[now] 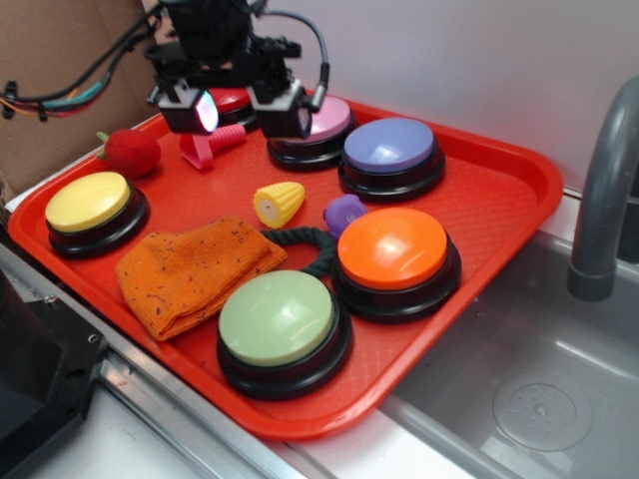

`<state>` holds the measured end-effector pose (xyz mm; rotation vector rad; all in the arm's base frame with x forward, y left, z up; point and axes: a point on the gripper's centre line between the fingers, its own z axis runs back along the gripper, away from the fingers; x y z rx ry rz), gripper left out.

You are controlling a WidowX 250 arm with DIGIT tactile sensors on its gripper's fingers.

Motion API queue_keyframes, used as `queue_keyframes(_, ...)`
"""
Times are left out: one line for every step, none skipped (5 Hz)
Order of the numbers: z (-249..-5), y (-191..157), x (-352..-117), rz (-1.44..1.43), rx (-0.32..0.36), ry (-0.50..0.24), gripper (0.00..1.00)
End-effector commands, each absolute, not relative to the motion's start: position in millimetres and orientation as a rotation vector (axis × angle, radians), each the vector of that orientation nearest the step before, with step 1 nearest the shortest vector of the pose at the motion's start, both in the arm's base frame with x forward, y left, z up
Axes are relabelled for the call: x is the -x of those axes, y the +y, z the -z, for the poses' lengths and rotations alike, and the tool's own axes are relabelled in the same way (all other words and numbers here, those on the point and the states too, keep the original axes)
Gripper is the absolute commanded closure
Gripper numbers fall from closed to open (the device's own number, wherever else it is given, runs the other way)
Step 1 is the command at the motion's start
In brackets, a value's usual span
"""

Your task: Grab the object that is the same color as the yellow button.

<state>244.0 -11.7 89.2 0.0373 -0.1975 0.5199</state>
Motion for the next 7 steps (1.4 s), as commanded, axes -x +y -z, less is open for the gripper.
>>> queue_keyframes(-62, -13, -257, -0.529, -0.056, -0.202, 0.0)
queue_keyframes(-40, -17, -258, -0.51, -0.02, -0.17, 0.0)
queue_keyframes(-33, -21, -256, -0.522, -0.026, -0.184, 0.0)
queue_keyframes(-30, -19, -254, -0.576, 0.007, -0.207, 0.0)
queue_keyframes(-29, -18, -252, -0.589, 0.012, -0.213, 1.0)
queue_keyframes(-31, -18, -251, -0.601, 0.013, -0.211, 1.0)
queue_keyframes(-36, -14, -252, -0.617, 0.014, -0.218, 1.0)
